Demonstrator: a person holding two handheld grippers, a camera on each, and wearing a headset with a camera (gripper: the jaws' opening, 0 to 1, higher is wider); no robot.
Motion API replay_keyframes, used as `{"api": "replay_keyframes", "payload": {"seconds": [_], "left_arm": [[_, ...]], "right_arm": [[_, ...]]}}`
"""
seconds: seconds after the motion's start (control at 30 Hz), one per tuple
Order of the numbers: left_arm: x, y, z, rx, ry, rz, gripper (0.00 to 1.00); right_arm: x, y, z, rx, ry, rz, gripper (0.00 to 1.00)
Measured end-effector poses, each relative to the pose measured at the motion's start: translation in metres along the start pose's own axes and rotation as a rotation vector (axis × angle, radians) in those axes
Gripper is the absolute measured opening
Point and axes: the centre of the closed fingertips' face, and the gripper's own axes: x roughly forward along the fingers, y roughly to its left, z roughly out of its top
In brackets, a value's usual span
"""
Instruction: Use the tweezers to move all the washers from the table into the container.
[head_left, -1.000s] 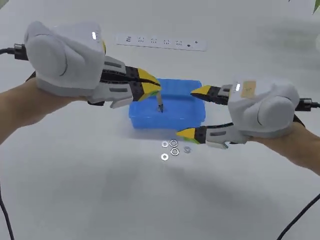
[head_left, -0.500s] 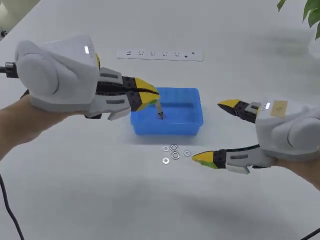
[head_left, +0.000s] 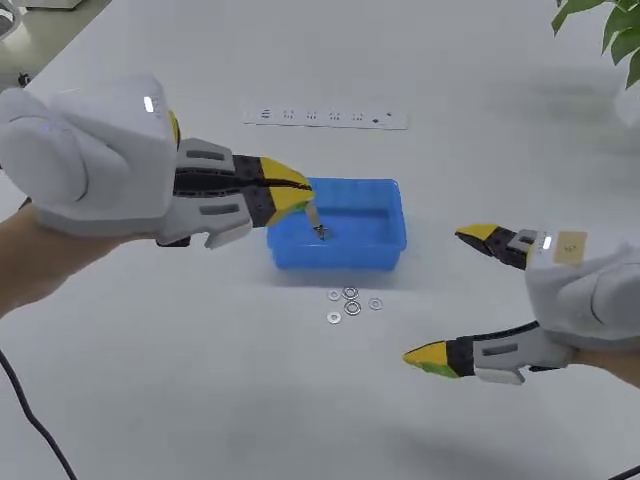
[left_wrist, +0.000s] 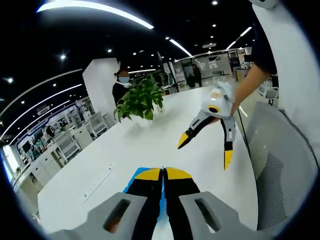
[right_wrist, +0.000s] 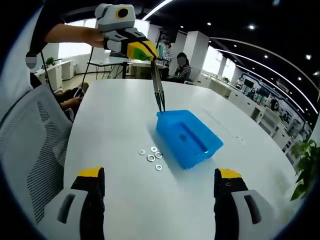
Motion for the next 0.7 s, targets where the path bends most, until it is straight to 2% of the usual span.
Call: {"api": "replay_keyframes", "payload": {"seconds": [0.17, 0.37, 0.53, 0.7], "left_arm": [[0.0, -0.013, -0.005, 0.003, 0.012, -0.023, 0.04], [0.004, -0.028, -0.015, -0.035, 0.021, -0.052, 0.04], [0.007, -0.035, -0.023, -0.068, 0.022, -0.067, 0.04], [0.013, -0.042, -0.037, -0.086, 0.052, -0.103, 0.04]], "right_arm": [[-0.004, 0.006, -0.006, 0.017, 0.006, 0.007, 0.95], [-0.006, 0.012, -0.01, 0.031, 0.008, 0.029, 0.99], [-0.006, 0.022, -0.011, 0.046, -0.002, 0.081, 1.0], [-0.004, 0.024, -0.016, 0.045, 0.008, 0.093, 1.0]]}}
